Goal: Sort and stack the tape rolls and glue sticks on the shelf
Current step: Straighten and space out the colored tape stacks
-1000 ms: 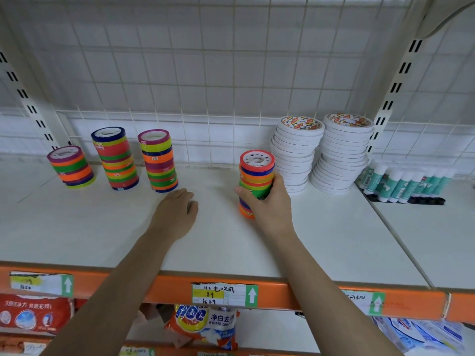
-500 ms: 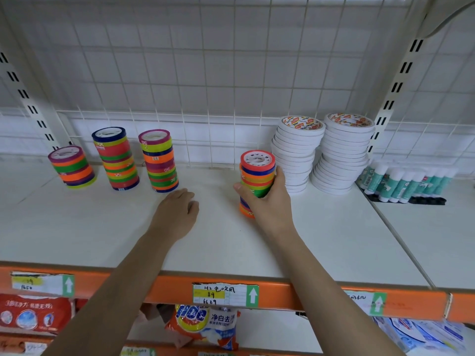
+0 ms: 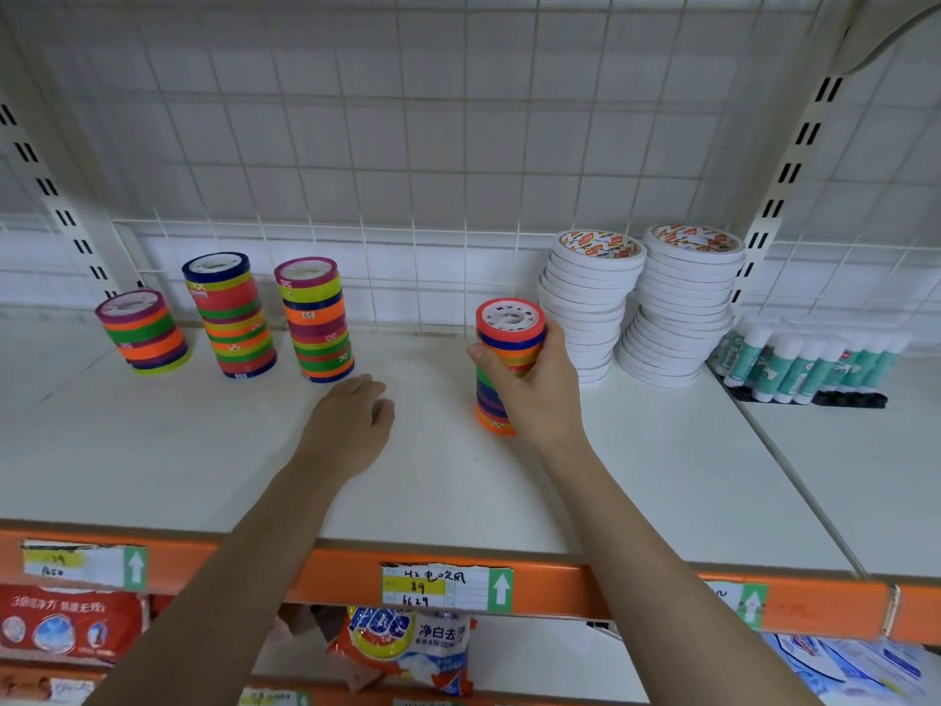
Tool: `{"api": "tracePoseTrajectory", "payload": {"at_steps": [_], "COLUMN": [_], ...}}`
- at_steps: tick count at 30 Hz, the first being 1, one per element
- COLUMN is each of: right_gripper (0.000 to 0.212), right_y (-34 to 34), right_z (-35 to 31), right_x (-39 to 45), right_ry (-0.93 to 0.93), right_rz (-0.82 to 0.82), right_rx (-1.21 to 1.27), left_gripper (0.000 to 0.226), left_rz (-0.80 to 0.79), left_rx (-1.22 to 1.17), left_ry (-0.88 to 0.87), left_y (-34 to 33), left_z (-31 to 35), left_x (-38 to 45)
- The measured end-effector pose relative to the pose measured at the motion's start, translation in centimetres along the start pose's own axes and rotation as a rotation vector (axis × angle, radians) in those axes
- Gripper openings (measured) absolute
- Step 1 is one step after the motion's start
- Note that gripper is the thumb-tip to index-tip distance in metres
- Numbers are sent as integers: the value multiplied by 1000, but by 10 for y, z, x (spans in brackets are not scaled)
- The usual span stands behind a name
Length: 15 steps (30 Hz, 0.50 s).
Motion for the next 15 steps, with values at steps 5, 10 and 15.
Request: {"api": "tracePoseTrajectory", "payload": {"at_steps": [5,10,15], "right_gripper": [70,79,53], "right_y": [1,2,4], "right_z": [-8,-8,-5], "right_x": [4,14,14], "right_ry": [-25,-93,-75], "right_rz": [-29,-67,-54], "right_rx": [51,59,65], "left_gripper": [42,40,40], "left_rz": [2,12,13], "left_rx": [-3,-4,-11], "left_ry": [6,7,1], "left_y": [-1,0,1], "left_z": [-1,0,1], "left_x": [1,0,0]}}
Point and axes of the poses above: each hand's wrist, its own x-axis towards the middle knuckle, its own y-axis out of the back of the hand, z = x × y, the point moved 7 cm from there along x, towards the middle knuckle, and after that the axes turned 8 degrees about -z, right-handed, at the moved point
